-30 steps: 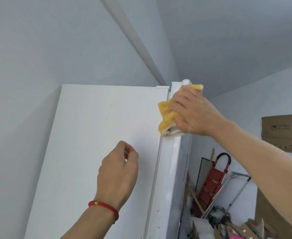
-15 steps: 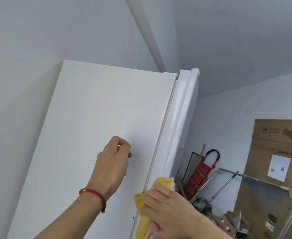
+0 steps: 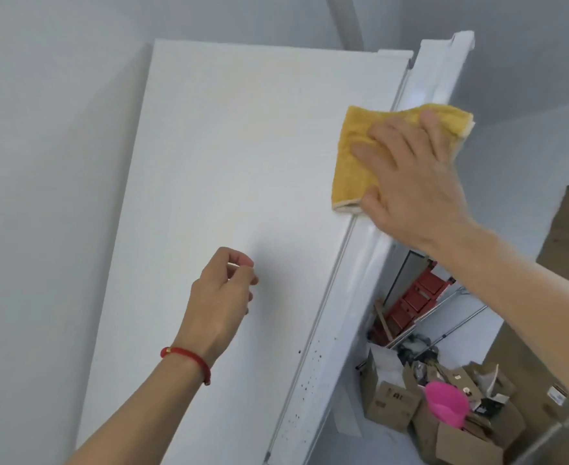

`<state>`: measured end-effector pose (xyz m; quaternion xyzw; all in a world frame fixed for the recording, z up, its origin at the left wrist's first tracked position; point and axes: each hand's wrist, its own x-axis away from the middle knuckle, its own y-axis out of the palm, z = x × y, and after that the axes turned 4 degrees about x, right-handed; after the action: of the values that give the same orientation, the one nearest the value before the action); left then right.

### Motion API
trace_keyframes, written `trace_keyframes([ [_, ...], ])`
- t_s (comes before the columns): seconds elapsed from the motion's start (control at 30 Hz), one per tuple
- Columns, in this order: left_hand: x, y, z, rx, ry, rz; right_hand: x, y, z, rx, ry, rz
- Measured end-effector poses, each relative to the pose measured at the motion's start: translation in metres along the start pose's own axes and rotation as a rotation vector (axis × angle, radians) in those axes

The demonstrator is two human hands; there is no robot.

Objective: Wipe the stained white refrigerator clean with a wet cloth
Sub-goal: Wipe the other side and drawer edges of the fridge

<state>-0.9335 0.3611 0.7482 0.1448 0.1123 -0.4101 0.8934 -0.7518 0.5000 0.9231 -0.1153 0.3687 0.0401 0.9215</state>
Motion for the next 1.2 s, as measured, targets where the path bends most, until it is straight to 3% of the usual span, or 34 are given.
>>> trace_keyframes([
  [0.1, 0.003, -0.009, -0.023, 0.001, -0.050, 0.023, 0.092, 0.018, -0.084, -0.058, -0.130, -0.094],
  [0.23, 0.008, -0.021, -0.039, -0.034, -0.096, 0.003, 0.211, 0.041, -0.195, -0.127, -0.427, -0.371],
  [0.37, 0.011, -0.038, -0.044, -0.083, -0.097, 0.001, 0.255, 0.043, -0.226, -0.087, -0.741, -0.535],
  [0.43, 0.014, -0.041, -0.047, -0.103, -0.101, -0.016, 0.250, 0.042, -0.207, -0.164, -0.835, -0.410],
  [0.5, 0.017, -0.041, -0.050, -0.123, -0.112, -0.040, 0.225, 0.041, -0.174, -0.307, -0.797, -0.234],
  [0.57, 0.017, -0.040, -0.053, -0.131, -0.116, -0.045, 0.179, 0.035, -0.131, -0.382, -0.671, -0.047],
  [0.7, 0.015, -0.035, -0.057, -0.132, -0.120, -0.057, 0.087, 0.026, -0.052, -0.244, -0.362, 0.256],
  [0.8, 0.015, -0.033, -0.061, -0.146, -0.128, -0.085, 0.089, 0.029, -0.070, -0.292, -0.177, 0.315],
  [0.87, 0.013, -0.034, -0.063, -0.161, -0.121, -0.098, 0.131, 0.036, -0.116, -0.359, -0.146, 0.197],
  [0.93, 0.013, -0.031, -0.066, -0.175, -0.116, -0.113, 0.187, 0.039, -0.170, -0.423, -0.199, -0.053],
  [1.07, 0.027, -0.024, -0.078, -0.285, -0.090, -0.200, 0.277, 0.033, -0.255, -0.358, -0.494, -0.518],
  [1.13, 0.033, -0.027, -0.084, -0.404, -0.061, -0.262, 0.279, 0.030, -0.260, -0.382, -0.562, -0.589],
  [1.2, 0.035, -0.037, -0.091, -0.555, -0.048, -0.346, 0.266, 0.031, -0.241, -0.375, -0.609, -0.512],
])
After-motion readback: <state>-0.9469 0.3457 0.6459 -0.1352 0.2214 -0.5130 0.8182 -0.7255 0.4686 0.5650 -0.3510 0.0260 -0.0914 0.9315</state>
